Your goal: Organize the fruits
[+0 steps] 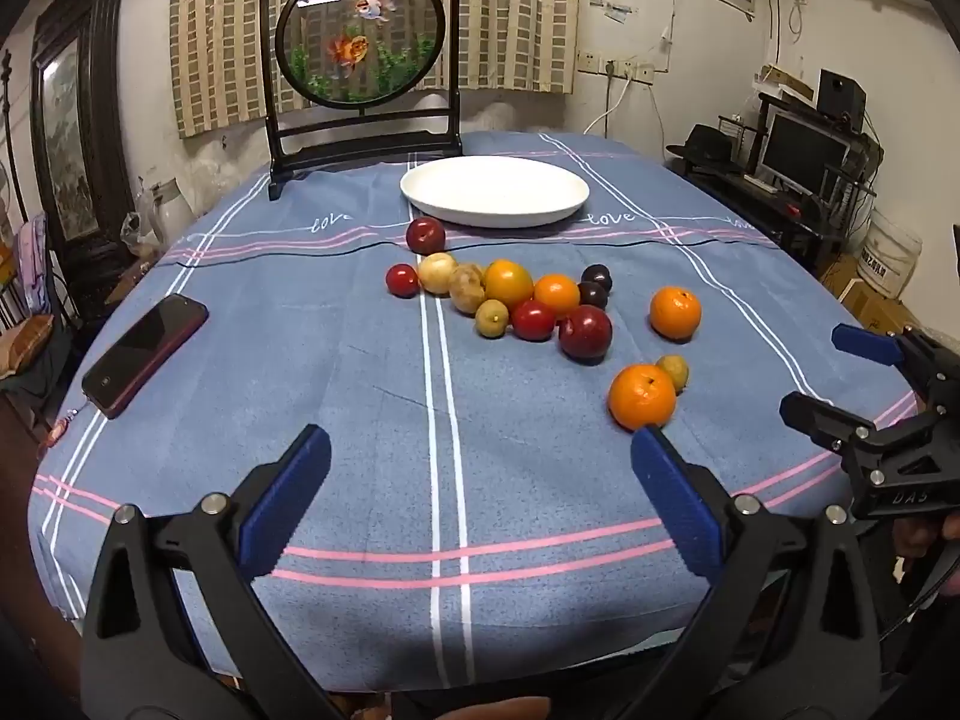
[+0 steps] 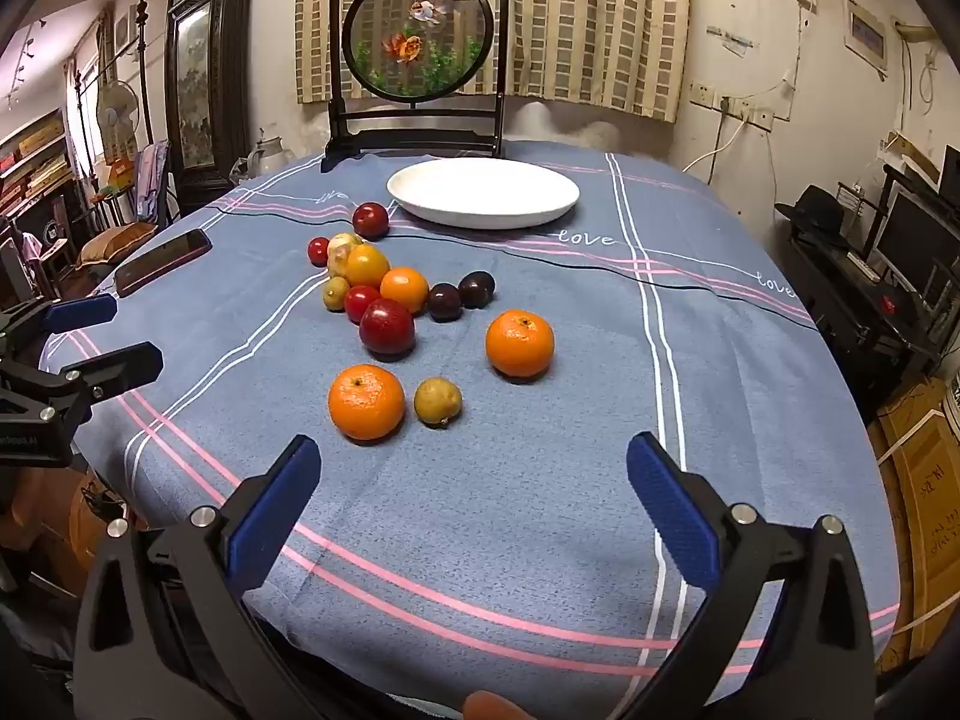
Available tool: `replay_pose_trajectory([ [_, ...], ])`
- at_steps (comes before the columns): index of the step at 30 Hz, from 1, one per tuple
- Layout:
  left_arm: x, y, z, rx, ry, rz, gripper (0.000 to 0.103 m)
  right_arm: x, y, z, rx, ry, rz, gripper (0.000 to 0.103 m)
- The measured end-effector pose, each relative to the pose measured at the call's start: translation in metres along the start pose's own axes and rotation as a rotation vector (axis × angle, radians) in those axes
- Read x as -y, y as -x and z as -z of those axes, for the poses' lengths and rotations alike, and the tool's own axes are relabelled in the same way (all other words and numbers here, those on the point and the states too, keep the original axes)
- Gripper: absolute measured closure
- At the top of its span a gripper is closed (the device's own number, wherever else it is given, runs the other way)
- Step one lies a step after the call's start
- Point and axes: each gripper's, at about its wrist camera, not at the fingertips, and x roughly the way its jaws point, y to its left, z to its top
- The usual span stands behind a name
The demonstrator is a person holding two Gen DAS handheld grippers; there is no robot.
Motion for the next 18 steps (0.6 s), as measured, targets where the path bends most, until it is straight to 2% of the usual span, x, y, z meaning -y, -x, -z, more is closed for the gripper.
replay_pose_trajectory([
  [6,-0.0062,0.0016,0.0010,0.010,0.027,0.002,0.002,-0.0003,0.0004,0.0000,0.002,0.000,0.001,0.001],
  [18,-0.0027,-0.0003,0.0021,0.006,0.002,-0.019,0.002,-0.0010,-0.0006,0.0005,-0.005,-0.001,-0.002,0.001],
])
